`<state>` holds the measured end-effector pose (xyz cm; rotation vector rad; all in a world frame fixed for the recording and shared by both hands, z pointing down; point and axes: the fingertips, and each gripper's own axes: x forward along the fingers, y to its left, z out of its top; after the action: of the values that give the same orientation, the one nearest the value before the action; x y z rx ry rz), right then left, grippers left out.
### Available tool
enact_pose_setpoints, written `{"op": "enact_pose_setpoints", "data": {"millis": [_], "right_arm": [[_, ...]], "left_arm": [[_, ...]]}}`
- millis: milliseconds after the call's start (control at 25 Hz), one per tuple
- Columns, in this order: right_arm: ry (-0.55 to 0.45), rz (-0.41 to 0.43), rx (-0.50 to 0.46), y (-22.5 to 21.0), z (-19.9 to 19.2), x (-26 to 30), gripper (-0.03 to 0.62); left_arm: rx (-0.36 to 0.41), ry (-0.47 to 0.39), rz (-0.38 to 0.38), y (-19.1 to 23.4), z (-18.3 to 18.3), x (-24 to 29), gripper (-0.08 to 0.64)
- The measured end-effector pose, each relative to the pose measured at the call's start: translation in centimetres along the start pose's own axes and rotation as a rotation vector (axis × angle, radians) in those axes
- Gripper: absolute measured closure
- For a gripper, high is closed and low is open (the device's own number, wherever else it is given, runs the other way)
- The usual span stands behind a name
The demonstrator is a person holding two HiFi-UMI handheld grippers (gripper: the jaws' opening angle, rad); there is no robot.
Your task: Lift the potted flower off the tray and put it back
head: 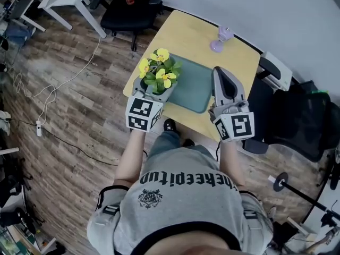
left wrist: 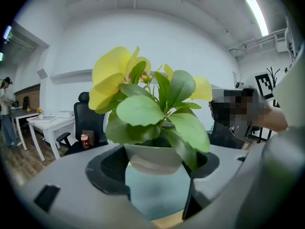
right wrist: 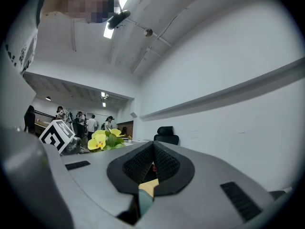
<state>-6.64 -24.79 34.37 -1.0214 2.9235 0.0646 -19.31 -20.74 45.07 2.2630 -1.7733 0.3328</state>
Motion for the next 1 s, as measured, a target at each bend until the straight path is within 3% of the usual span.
{"op": "enact_pose_setpoints", "data": {"millis": [520,1000], "right_arm": [[-0.039,0.048,-0.033,2.6,2.5,-5.3,0.591],[-0.067,0.055,-0.065,4.4,3.8,-11.5,0.591]], "left_arm": [[-0.001,-0.16,0.079,-3.5,4.8,-6.9,0.216],[-0.001,-0.26,0.115,-8.0,6.6,-12.4,0.216]]}}
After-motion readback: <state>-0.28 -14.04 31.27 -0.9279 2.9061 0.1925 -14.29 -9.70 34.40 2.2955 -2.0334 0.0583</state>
